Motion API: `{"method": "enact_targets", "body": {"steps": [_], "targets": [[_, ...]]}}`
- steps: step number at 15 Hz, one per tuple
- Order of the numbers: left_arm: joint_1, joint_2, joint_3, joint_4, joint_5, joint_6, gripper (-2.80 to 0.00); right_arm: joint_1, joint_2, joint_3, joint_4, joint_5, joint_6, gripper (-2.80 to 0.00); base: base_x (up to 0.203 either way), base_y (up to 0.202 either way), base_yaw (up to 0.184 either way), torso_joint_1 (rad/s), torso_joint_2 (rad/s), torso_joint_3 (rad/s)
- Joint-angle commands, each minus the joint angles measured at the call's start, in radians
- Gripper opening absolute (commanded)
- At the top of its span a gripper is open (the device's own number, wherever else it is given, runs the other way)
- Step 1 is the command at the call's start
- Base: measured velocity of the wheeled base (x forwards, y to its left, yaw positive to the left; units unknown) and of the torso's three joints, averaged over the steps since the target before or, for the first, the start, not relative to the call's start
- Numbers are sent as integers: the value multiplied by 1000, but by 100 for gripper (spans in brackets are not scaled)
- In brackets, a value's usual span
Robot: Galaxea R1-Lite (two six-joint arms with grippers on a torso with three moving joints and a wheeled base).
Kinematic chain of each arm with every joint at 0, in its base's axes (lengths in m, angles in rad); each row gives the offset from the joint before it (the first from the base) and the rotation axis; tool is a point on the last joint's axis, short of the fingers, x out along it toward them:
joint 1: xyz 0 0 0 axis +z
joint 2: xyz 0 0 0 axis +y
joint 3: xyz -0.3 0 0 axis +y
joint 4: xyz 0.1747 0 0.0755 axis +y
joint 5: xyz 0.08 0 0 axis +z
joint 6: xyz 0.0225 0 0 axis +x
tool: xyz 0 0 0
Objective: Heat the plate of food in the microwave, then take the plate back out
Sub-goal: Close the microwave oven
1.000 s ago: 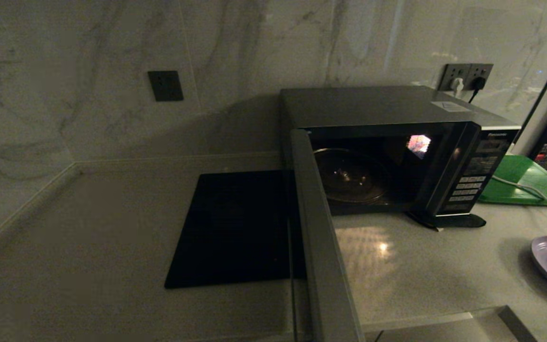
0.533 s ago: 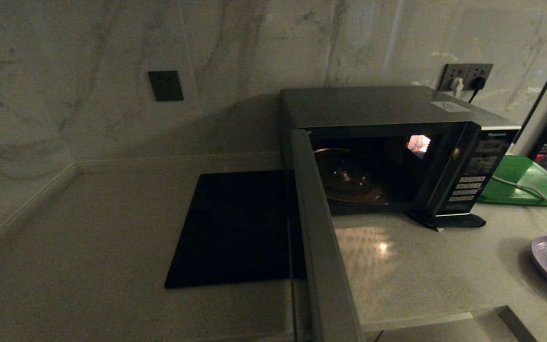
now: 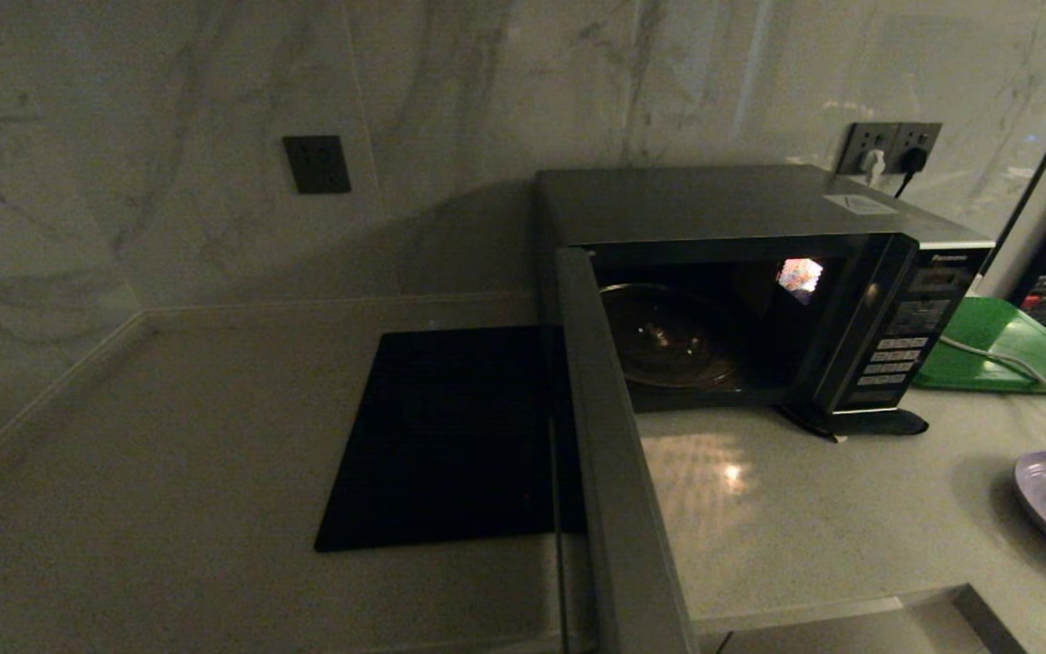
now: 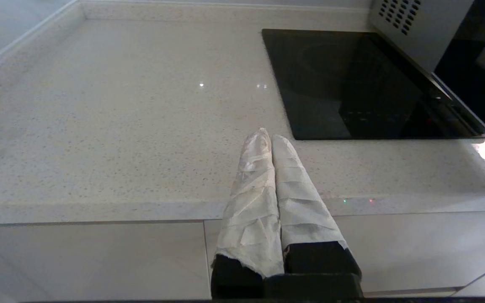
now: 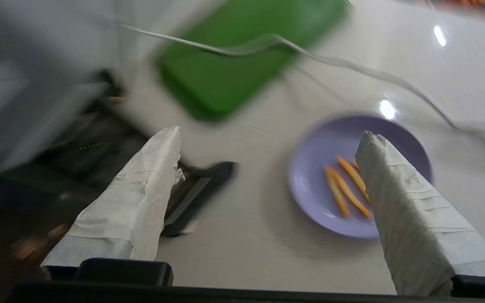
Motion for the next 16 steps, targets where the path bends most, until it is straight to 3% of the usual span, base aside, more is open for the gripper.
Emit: {"method": "enact_targets", "body": {"steps": [1,7,13,15,16], "targets": [[0,0,0,0,0,-1,-280,141,-94,-27,5,-71,-23,0,0,0,0,0,0,0],[0,0,0,0,2,-1,-280,490,-157,-103,159,-274,-43,0,0,0,0,0,0,0],[0,0,0,0,0,-1,-280,684,-162,-141,308,-326,-42,0,0,0,0,0,0,0],[0,0,0,0,0,-1,-280,759,-132,-157,328,-384,-34,0,0,0,0,0,0,0],[0,0,0,0,0,-1,-280,774,-110,-171,332,-402,-30,-280,0,0,0,0,0,0]]}}
